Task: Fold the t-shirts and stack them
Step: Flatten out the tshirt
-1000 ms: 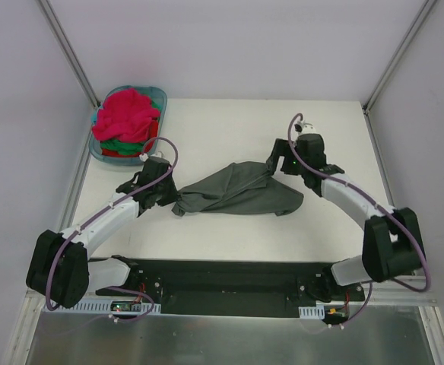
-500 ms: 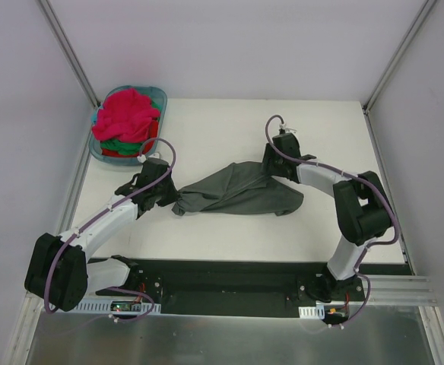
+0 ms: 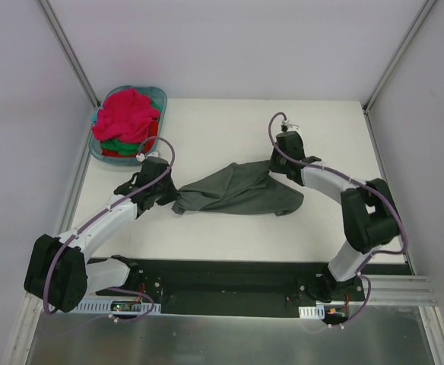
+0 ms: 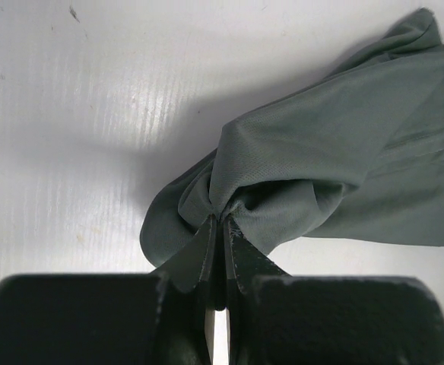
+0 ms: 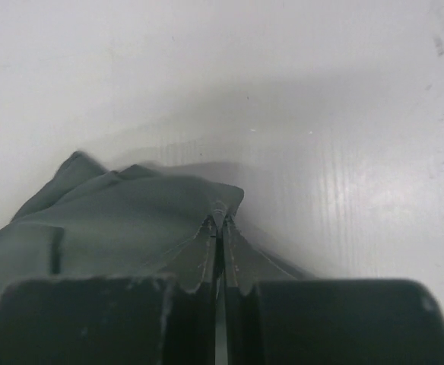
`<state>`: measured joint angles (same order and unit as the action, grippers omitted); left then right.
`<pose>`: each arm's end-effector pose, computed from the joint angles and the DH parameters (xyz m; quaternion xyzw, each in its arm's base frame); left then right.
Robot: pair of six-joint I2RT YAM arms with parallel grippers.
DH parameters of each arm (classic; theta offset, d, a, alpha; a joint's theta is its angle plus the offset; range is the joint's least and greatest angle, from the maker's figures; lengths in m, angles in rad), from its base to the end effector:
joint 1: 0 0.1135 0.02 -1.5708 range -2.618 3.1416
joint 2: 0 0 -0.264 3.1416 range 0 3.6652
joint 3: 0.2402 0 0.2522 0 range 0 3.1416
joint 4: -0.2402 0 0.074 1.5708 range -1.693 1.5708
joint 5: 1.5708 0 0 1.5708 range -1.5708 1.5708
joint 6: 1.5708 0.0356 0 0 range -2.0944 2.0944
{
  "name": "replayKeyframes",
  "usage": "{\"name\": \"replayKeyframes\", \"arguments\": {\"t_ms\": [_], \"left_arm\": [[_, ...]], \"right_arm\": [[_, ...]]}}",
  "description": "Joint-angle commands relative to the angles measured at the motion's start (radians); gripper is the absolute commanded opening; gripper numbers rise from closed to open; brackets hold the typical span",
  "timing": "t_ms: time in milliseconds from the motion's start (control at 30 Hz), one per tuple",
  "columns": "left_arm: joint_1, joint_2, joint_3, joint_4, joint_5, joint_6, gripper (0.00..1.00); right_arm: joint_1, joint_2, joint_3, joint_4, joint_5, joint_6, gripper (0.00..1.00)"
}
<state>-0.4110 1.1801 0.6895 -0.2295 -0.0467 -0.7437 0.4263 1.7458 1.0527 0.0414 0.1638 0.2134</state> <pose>0.2263 -0.0968 0.2229 -0.1603 0.8965 -0.2073 0.3573 0.3479 0.1516 0.1969 -0.0588 0.8920 0.0694 0.4427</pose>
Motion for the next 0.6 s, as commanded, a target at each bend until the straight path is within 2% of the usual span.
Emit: {"name": "replayKeyframes", "arguments": {"t_ms": [0, 200, 300, 333, 433, 567], "left_arm": [[0.005, -0.085, 0.105, -0.036, -0.031, 0.029, 0.00], [0.003, -0.270, 0.293, -0.079, 0.013, 0.136, 0.00], [0.000, -0.361, 0.408, -0.077, 0.045, 0.176, 0.00], [0.000, -0.375, 0.451, -0.076, 0.095, 0.194, 0.00], [0.000, -0.373, 0.621, -0.077, 0.209, 0.253, 0.00], [-0.002, -0.312, 0.793, -0.077, 0.306, 0.279, 0.00]], "right_arm": [[0.005, -0.311, -0.019, -0.064, 0.037, -0.081, 0.01], [0.012, -0.791, -0.060, -0.241, -0.111, -0.114, 0.01], [0.017, -0.981, -0.019, -0.317, -0.220, -0.091, 0.01], [0.017, -1.030, 0.019, -0.336, -0.257, -0.082, 0.01], [0.017, -1.109, 0.136, -0.353, -0.371, -0.046, 0.01], [0.019, -1.079, 0.335, -0.423, -0.434, -0.040, 0.01]]}}
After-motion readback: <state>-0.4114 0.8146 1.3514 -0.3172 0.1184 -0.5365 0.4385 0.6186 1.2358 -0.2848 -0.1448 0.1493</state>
